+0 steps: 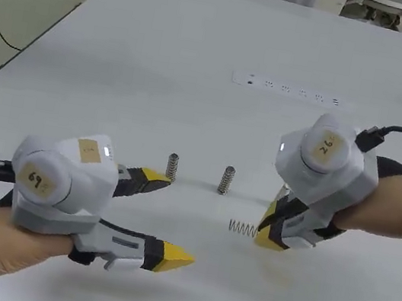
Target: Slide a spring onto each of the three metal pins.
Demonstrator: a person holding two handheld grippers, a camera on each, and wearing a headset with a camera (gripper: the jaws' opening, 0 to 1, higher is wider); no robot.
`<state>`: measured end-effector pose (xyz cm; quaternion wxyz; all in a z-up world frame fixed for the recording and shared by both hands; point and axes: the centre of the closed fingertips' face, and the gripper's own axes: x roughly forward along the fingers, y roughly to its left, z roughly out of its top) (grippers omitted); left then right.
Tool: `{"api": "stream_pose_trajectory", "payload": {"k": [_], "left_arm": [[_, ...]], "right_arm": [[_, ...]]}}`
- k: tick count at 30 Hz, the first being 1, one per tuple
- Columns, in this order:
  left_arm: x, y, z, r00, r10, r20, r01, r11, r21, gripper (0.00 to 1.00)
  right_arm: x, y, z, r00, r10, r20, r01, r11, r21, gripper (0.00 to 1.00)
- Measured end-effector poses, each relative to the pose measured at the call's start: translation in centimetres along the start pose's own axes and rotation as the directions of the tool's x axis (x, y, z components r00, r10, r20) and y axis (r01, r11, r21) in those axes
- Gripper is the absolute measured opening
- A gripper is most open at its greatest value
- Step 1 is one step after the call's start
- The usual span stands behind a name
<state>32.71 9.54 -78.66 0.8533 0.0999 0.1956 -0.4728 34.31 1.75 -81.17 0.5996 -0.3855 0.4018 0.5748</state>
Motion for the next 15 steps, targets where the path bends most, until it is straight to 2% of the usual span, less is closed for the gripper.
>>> {"api": "stream_pose_trajectory", "payload": {"k": [7, 15], "left_arm": [[0.8, -0.6, 0.5, 0.9994, -0.034, 0.0, 0.034, 0.999, 0.024, 0.53], [1.4, -1.4, 0.9, 0.9978, -0.067, 0.005, 0.066, 0.997, 0.043, 0.42]], "right_arm": [[-0.8, 0.8, 2.0, 0.9998, 0.014, 0.012, -0.014, 0.998, -0.061, 0.13], [-0.9, 1.7, 3.1, 0.9991, 0.041, -0.003, -0.041, 0.993, -0.108, 0.13]]}}
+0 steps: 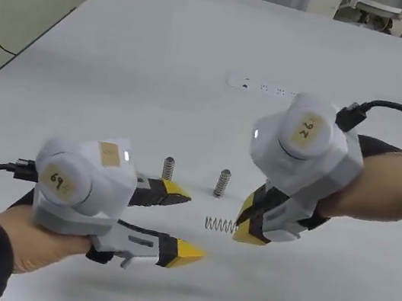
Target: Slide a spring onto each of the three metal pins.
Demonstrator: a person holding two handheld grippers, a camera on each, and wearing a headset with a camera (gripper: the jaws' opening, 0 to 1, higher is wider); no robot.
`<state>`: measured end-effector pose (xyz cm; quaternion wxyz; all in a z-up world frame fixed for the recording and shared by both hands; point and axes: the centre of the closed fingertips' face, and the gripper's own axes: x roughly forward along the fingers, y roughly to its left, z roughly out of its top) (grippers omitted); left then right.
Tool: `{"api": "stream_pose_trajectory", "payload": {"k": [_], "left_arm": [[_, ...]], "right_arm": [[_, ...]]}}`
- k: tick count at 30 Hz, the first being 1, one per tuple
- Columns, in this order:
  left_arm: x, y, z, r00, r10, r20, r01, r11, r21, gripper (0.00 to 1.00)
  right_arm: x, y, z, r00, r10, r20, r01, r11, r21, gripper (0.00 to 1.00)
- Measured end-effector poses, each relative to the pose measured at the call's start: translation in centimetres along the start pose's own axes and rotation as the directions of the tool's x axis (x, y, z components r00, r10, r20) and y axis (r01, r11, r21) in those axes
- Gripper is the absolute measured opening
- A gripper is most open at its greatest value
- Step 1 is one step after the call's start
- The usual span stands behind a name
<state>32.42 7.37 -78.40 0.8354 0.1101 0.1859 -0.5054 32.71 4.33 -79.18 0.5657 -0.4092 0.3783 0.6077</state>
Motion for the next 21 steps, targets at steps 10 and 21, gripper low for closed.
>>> {"api": "stream_pose_trajectory", "payload": {"k": [10, 21], "left_arm": [[0.6, -1.4, 0.1, 0.999, -0.045, -0.005, 0.045, 0.998, 0.05, 0.27], [0.8, -1.9, 0.1, 0.9981, -0.06, -0.012, 0.061, 0.993, 0.097, 0.15]], "right_arm": [[0.2, 0.9, 0.5, 0.9996, 0.024, -0.013, -0.025, 0.999, -0.036, 0.13], [0.3, 1.6, 0.5, 0.9986, 0.046, -0.026, -0.048, 0.997, -0.061, 0.13]]}}
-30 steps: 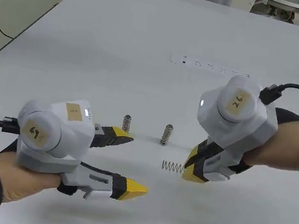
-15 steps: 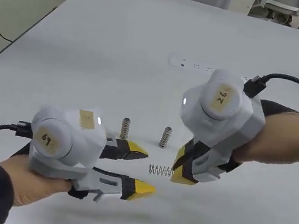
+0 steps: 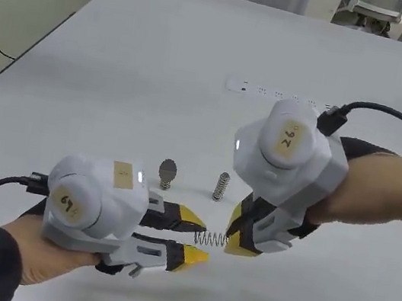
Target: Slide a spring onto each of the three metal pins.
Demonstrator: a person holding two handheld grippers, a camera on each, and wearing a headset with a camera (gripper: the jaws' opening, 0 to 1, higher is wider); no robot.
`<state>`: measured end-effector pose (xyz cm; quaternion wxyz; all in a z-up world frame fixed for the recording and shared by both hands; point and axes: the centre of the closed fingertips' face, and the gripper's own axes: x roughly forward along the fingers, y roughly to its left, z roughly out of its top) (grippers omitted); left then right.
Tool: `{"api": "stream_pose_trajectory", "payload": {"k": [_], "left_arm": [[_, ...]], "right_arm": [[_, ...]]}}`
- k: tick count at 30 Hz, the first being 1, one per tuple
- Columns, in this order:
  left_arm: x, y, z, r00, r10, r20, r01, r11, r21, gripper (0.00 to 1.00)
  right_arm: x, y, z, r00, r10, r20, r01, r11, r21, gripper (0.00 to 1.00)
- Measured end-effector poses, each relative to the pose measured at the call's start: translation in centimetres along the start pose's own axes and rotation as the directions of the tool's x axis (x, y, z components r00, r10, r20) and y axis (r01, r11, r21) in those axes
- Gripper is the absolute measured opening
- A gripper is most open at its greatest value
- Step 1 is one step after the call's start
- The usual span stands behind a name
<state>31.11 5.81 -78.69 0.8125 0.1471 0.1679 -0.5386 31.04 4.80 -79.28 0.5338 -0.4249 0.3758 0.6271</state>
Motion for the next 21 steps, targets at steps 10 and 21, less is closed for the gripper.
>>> {"api": "stream_pose_trajectory", "payload": {"k": [10, 21], "left_arm": [[0.0, -0.2, -0.24, 0.9999, -0.008, -0.013, 0.008, 0.999, 0.039, 0.08], [-0.07, -0.52, 0.01, 0.9997, -0.023, -0.005, 0.023, 0.999, 0.033, 0.07]], "right_arm": [[-0.07, 0.49, 0.04, 0.9999, 0.015, 0.002, -0.015, 1.0, -0.023, 0.13], [0.32, 0.58, -0.21, 0.9993, 0.027, 0.026, -0.027, 1.0, 0.006, 0.16]]}}
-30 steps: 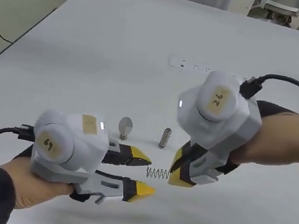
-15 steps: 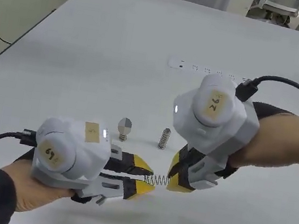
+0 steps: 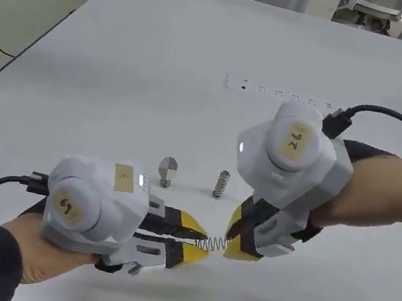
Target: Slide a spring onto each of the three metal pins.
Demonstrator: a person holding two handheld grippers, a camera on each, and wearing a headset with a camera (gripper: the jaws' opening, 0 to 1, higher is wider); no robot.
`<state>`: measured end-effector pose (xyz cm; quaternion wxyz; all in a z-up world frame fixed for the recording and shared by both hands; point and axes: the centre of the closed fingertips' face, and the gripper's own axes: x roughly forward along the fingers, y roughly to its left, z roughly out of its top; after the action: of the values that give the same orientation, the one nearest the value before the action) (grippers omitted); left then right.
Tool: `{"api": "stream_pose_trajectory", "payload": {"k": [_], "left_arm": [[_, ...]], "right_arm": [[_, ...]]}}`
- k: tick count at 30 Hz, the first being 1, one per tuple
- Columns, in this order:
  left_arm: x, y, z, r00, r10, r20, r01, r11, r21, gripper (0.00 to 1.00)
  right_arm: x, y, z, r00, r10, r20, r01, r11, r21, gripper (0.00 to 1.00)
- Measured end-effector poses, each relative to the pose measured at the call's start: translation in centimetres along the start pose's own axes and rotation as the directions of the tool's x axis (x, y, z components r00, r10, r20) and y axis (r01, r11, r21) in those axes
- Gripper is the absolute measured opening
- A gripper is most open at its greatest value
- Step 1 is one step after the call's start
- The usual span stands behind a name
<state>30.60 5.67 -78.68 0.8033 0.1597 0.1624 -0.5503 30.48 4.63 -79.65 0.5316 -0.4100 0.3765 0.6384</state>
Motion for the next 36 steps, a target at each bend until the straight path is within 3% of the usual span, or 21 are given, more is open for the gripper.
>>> {"api": "stream_pose_trajectory", "payload": {"k": [14, 21, 36], "left_arm": [[-0.1, -0.1, 0.4, 0.9999, 0.002, 0.011, -0.002, 1.0, -0.001, 0.07], [0.0, 0.0, 0.2, 1.0, 0.005, 0.006, -0.005, 1.0, -0.002, 0.07], [0.1, 0.2, 0.2, 0.9999, 0.001, 0.013, -0.001, 1.0, -0.03, 0.07]], "right_arm": [[0.2, -0.1, -0.6, 1.0, -0.005, 0.006, 0.005, 1.0, 0.001, 0.13], [-0.9, -0.2, 0.8, 0.9993, -0.021, 0.032, 0.021, 1.0, 0.0, 0.13], [-1.6, 0.1, 3.0, 0.996, -0.018, 0.088, 0.018, 1.0, 0.003, 0.13]]}}
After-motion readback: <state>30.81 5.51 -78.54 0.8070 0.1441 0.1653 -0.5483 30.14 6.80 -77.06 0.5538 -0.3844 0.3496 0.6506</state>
